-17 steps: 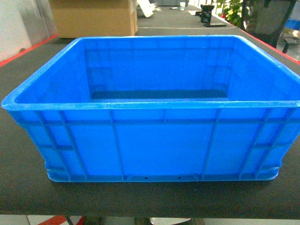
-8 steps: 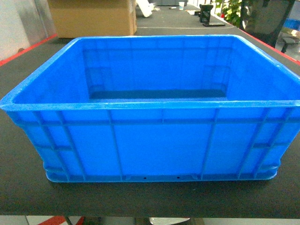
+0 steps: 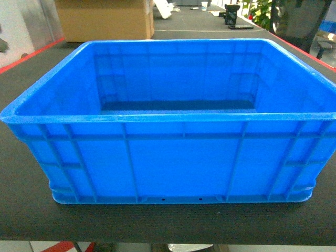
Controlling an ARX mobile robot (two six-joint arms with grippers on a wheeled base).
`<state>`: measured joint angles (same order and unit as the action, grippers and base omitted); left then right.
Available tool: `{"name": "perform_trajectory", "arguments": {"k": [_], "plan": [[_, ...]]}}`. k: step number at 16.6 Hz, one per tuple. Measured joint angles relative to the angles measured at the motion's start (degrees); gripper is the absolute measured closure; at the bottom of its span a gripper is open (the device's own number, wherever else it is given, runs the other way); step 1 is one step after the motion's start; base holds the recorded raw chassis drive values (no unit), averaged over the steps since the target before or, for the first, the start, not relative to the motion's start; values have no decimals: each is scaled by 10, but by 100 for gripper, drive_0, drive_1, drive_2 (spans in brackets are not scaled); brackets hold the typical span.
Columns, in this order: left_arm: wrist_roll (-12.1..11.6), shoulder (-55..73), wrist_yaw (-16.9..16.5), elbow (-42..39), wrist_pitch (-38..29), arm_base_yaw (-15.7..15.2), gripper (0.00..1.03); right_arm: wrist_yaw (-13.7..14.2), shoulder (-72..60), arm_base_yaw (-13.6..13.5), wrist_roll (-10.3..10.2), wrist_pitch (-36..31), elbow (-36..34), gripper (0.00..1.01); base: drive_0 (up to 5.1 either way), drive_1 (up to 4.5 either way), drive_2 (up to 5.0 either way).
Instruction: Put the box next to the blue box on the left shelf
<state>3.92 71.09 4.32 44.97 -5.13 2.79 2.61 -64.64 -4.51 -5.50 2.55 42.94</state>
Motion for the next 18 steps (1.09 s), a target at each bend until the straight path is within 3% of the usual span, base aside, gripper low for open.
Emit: {"name": "perform_trajectory", "arguments": {"k": [4,10,17,18], "plan": [[1,171,-3,135,76,19,5,17,-207,-16,8,12,147,3,0,0,0],[2,258,3,186,120,23,5,51,-342,-34,10,-5,174,3,0,0,0],[2,262,-14,187,147,24,77,52,-342,-30,11,-8,174,77,0,0,0],[5,261,-8,188,151,26,83,49,-341,-32,10,-7,174,86,0,0,0]]}}
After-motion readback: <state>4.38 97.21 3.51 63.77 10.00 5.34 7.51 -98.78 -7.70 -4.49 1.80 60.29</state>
